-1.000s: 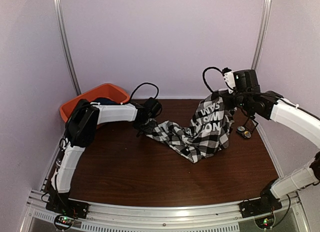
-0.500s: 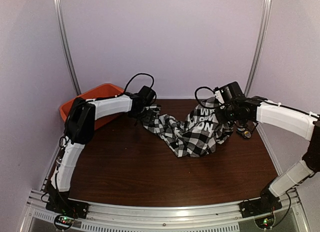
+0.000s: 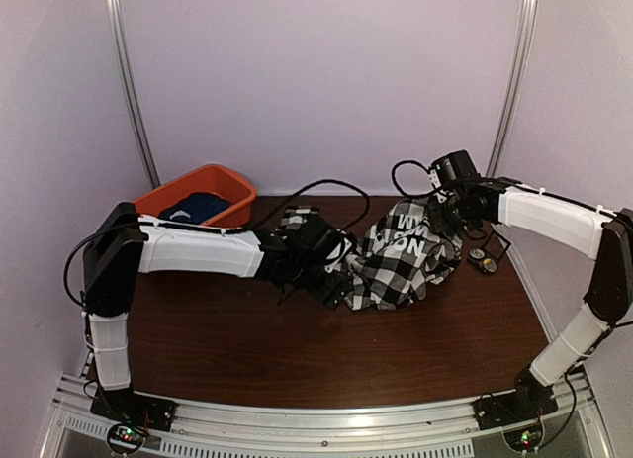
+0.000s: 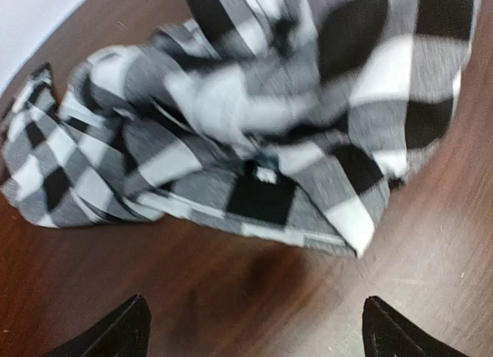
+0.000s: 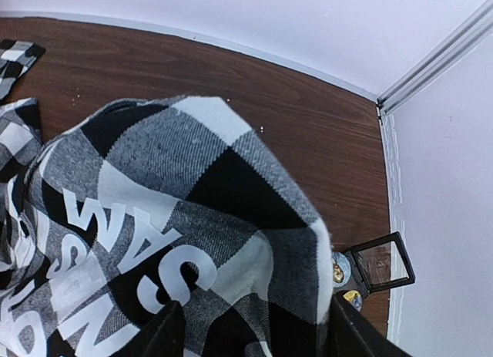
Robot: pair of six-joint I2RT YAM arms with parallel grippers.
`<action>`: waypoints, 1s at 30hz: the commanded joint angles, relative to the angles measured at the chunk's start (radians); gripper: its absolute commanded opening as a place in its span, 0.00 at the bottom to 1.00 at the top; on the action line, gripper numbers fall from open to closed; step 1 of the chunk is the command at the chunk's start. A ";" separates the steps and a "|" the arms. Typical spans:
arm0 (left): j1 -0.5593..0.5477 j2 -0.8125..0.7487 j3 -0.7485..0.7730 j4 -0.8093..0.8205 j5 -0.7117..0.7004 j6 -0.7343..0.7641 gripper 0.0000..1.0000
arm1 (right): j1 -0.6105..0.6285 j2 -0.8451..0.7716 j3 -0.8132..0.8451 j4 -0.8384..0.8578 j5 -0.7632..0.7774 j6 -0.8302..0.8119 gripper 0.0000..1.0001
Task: Pin the brooch onto the clothing
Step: Place the crumpled clothing at the center of the board, then pick up the crumped clothing from the center of the board.
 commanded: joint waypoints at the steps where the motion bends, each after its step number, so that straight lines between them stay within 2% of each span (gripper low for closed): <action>1: -0.004 0.007 -0.104 0.145 0.134 0.053 0.96 | -0.020 -0.064 0.026 -0.027 0.012 0.004 0.68; 6: -0.078 0.038 -0.092 0.205 0.073 0.149 0.91 | -0.055 -0.136 0.037 -0.047 -0.020 0.007 0.71; 13: -0.120 0.131 -0.021 0.195 0.000 0.229 0.83 | -0.071 -0.200 0.043 -0.052 -0.020 0.019 0.72; 23: -0.139 0.219 0.037 0.171 -0.075 0.285 0.69 | -0.076 -0.244 0.022 -0.026 -0.031 0.028 0.72; 30: -0.139 0.285 0.112 0.117 -0.117 0.292 0.66 | -0.075 -0.264 0.000 -0.007 -0.053 0.036 0.72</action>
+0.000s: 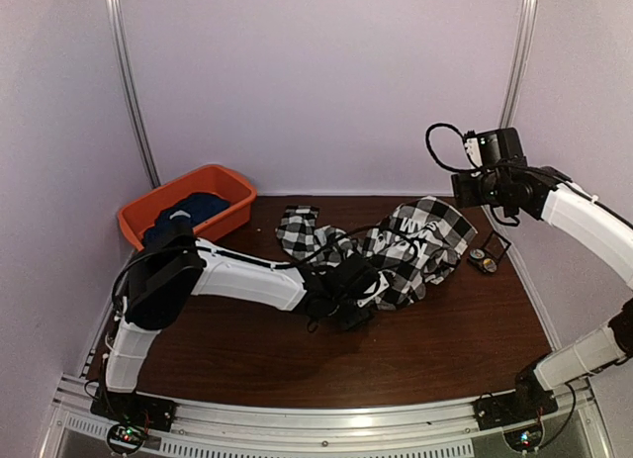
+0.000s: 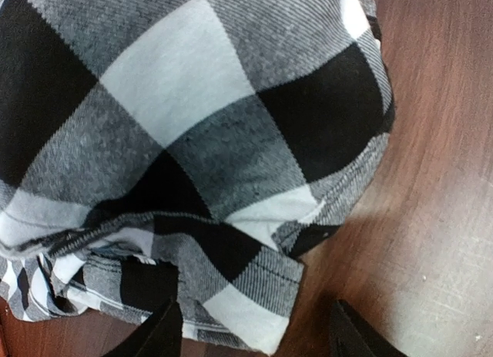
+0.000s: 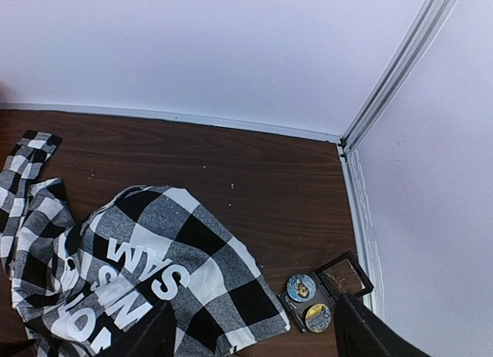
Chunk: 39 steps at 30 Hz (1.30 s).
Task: Pin the brooch onto the clothing
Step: Pick up the crumped clothing from the center of the board.
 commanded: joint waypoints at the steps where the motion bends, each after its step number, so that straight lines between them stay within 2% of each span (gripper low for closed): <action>1: 0.001 0.060 0.057 -0.044 -0.055 0.018 0.63 | -0.005 -0.029 -0.019 0.019 -0.023 0.020 0.72; 6: 0.028 0.112 0.115 -0.116 -0.052 -0.022 0.46 | -0.005 -0.039 -0.025 0.027 -0.031 0.020 0.71; 11: 0.038 0.118 0.107 -0.132 -0.015 -0.064 0.28 | -0.005 -0.045 -0.036 0.037 -0.040 0.023 0.71; 14: 0.037 0.116 0.103 -0.143 0.006 -0.070 0.02 | -0.005 -0.044 -0.043 0.046 -0.052 0.027 0.71; 18: 0.041 0.053 0.077 -0.153 0.021 -0.085 0.00 | -0.003 -0.031 -0.047 0.047 -0.099 -0.003 0.70; 22: 0.079 -0.068 0.058 -0.202 0.049 -0.121 0.00 | 0.014 -0.015 -0.066 0.068 -0.224 -0.111 0.70; 28: 0.166 -0.242 0.005 -0.289 0.130 -0.166 0.00 | 0.108 0.016 -0.117 0.103 -0.386 -0.278 0.69; 33: 0.174 -0.305 -0.022 -0.437 0.139 -0.165 0.00 | 0.235 0.106 -0.090 -0.014 -0.420 -0.451 0.66; 39: 0.220 -0.414 -0.169 -0.473 0.161 -0.223 0.00 | 0.320 0.159 -0.089 -0.102 -0.464 -0.553 0.67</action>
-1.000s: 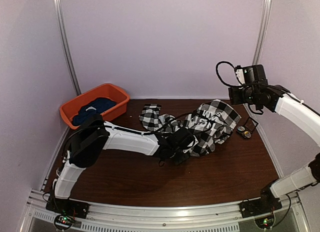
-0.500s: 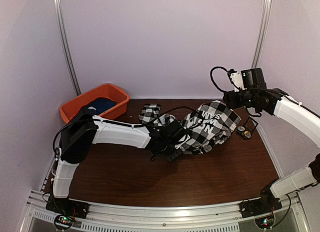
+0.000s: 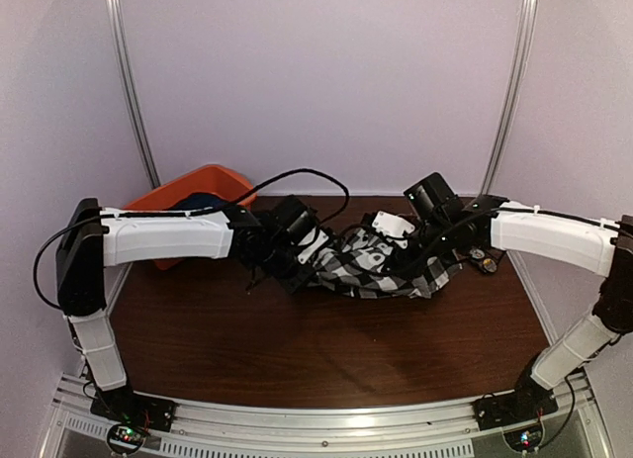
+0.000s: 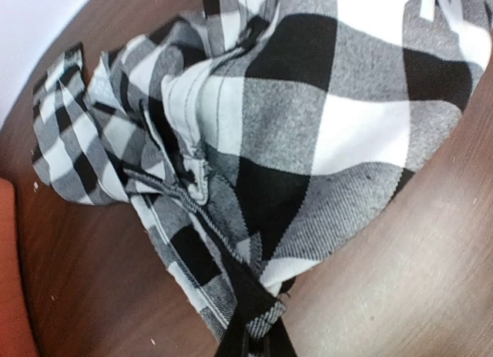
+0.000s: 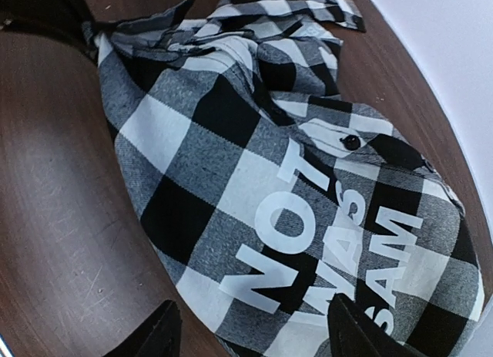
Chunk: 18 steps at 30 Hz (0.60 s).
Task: Pin the brooch onto the clothing
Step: Pick up the crumped clothing from the center of the board.
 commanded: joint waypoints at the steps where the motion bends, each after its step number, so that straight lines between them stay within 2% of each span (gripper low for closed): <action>1: 0.042 -0.073 -0.111 -0.089 0.039 -0.060 0.00 | 0.039 -0.001 0.001 -0.093 -0.050 -0.120 0.69; 4: 0.073 -0.132 -0.159 -0.074 0.054 -0.068 0.00 | 0.073 -0.026 -0.046 -0.068 0.034 -0.139 0.78; 14: 0.112 -0.225 -0.141 -0.075 0.045 -0.056 0.00 | 0.094 -0.016 -0.095 -0.047 0.208 -0.075 0.85; 18: 0.135 -0.257 -0.135 -0.081 0.034 -0.061 0.00 | 0.093 -0.052 -0.090 -0.078 0.157 -0.066 0.85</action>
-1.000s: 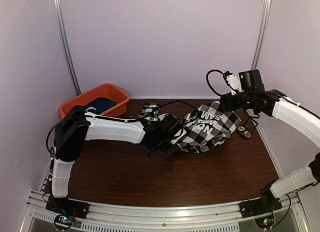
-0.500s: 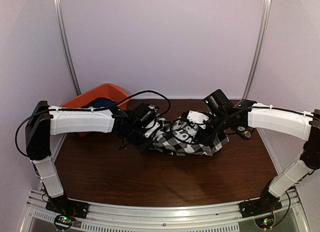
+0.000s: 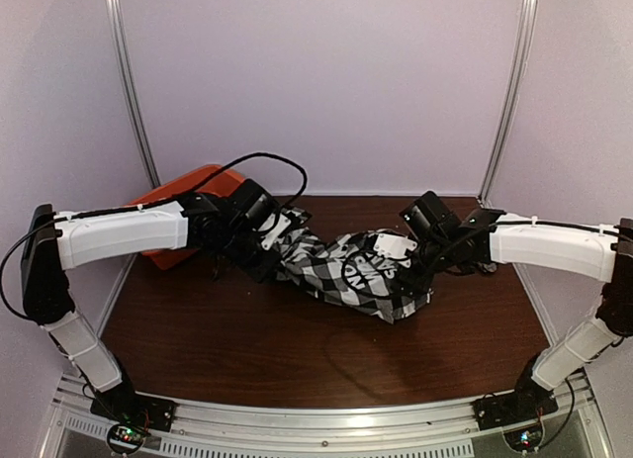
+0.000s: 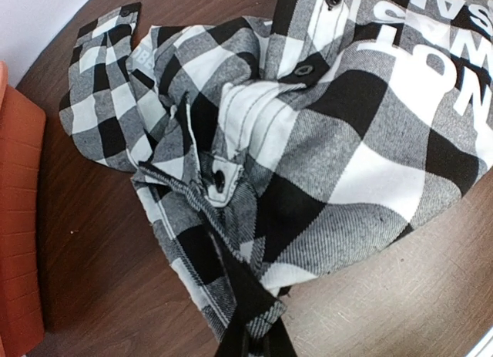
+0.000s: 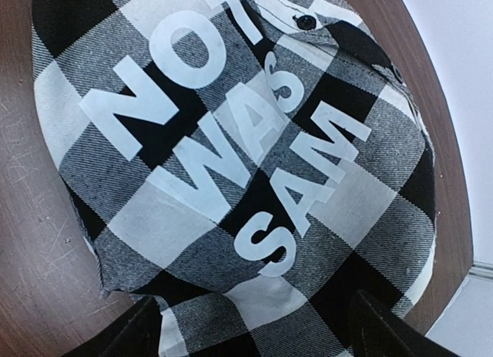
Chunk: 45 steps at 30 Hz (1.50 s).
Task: Pin the brooch onto the clothing
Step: Pick up the crumped clothing from the center of the board.
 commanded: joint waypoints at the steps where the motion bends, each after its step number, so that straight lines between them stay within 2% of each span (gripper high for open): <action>1: 0.044 -0.053 0.033 0.003 0.000 -0.017 0.00 | 0.005 -0.064 -0.009 -0.031 -0.023 0.016 0.85; 5: 0.102 -0.096 0.076 0.001 0.017 -0.041 0.00 | 0.010 -0.157 -0.057 -0.054 -0.105 -0.061 0.86; 12: 0.158 -0.084 0.177 -0.019 0.063 -0.053 0.00 | 0.035 -0.266 -0.189 0.000 -0.097 -0.160 0.93; 17: 0.159 -0.067 0.184 -0.021 0.084 -0.065 0.00 | 0.092 -0.216 -0.240 0.055 -0.036 -0.204 0.92; 26: 0.159 -0.072 0.175 -0.021 0.077 -0.072 0.00 | 0.188 -0.073 -0.317 0.334 0.089 -0.196 0.87; 31: 0.161 -0.074 0.167 -0.021 0.073 -0.071 0.00 | 0.199 0.012 -0.333 0.452 0.132 -0.188 0.80; 34: 0.162 -0.077 0.160 -0.016 0.071 -0.072 0.00 | 0.202 0.056 -0.338 0.508 0.139 -0.180 0.72; 36: 0.166 -0.077 0.154 -0.011 0.075 -0.073 0.00 | 0.204 0.082 -0.336 0.520 0.140 -0.176 0.68; 45: 0.185 -0.083 0.135 -0.001 0.083 -0.072 0.00 | 0.207 0.101 -0.365 0.538 0.090 -0.178 0.67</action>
